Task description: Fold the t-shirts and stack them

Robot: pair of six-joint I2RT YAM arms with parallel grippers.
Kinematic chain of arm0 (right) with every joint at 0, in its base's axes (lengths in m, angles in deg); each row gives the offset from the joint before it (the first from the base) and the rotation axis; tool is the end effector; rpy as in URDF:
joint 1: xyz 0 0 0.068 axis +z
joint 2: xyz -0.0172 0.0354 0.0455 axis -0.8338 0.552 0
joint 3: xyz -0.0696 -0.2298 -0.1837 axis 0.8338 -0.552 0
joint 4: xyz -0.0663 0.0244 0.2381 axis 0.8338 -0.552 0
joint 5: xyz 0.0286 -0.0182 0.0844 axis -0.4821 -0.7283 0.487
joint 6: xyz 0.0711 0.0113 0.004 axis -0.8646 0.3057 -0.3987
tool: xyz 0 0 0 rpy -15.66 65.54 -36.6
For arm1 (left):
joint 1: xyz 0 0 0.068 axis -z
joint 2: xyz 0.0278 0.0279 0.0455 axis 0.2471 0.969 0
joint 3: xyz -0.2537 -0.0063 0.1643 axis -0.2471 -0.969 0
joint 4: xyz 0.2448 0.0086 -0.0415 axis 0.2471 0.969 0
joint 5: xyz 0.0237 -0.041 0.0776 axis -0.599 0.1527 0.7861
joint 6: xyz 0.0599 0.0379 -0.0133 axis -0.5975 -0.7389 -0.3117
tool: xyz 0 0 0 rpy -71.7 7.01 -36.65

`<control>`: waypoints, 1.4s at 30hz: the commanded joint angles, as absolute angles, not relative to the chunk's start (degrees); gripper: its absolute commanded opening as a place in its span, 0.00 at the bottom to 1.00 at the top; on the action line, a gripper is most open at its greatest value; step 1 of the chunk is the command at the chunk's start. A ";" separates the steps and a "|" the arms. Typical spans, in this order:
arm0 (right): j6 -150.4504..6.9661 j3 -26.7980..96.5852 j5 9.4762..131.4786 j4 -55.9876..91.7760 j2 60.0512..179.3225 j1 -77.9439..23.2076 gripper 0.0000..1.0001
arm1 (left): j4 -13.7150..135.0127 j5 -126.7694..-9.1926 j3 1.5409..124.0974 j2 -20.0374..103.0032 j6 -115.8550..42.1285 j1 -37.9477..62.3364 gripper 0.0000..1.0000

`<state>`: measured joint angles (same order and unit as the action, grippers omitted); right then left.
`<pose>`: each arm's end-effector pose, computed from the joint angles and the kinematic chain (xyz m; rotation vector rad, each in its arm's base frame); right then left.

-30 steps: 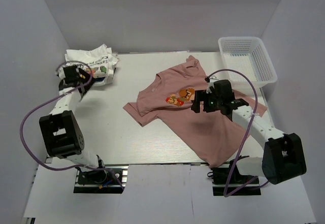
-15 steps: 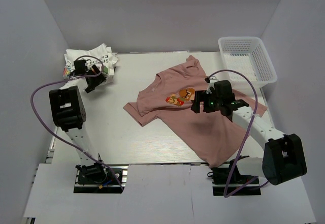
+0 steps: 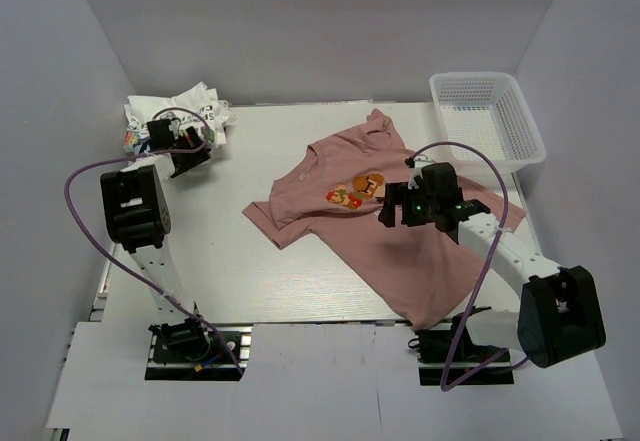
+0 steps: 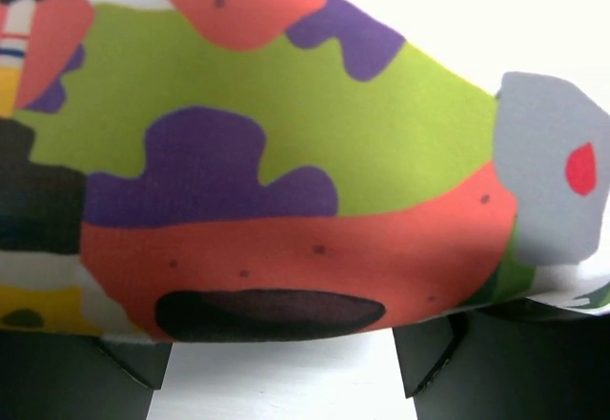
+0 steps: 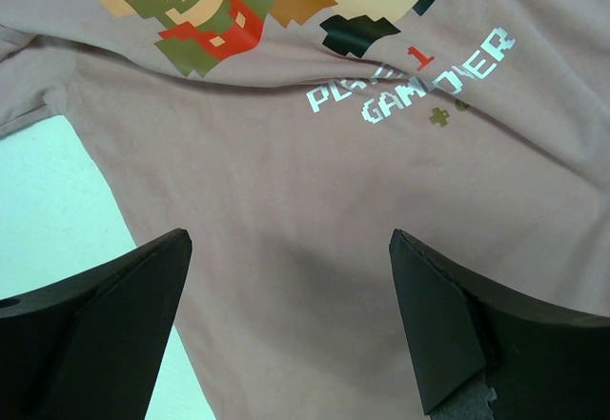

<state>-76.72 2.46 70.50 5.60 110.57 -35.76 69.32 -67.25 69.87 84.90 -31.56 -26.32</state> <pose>0.2401 0.0993 0.2464 -0.2513 2.3173 0.4425 0.4617 0.0904 0.1743 -0.5318 2.3163 -0.1967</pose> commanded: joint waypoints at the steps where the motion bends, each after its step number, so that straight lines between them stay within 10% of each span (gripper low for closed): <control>1: -76.62 2.33 71.53 6.62 109.09 -35.66 0.90 | 66.79 -64.20 71.24 84.82 -35.34 -27.23 0.88; 12: -85.91 -1.45 66.11 8.12 103.13 -35.75 0.90 | 80.50 -89.93 68.91 68.60 -30.08 -23.11 1.00; 22: -92.87 -1.63 52.56 0.56 104.08 -36.02 0.90 | 76.64 -86.98 56.39 52.91 -30.69 -9.92 1.00; 42: -87.88 -3.30 49.29 -2.87 115.51 -36.19 0.90 | 93.61 -79.68 113.96 108.97 -47.65 11.71 1.00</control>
<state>-91.67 -3.46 47.24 -5.10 115.07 -36.22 91.59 -80.06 111.75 107.90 -44.06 12.28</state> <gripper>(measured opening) 0.904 0.998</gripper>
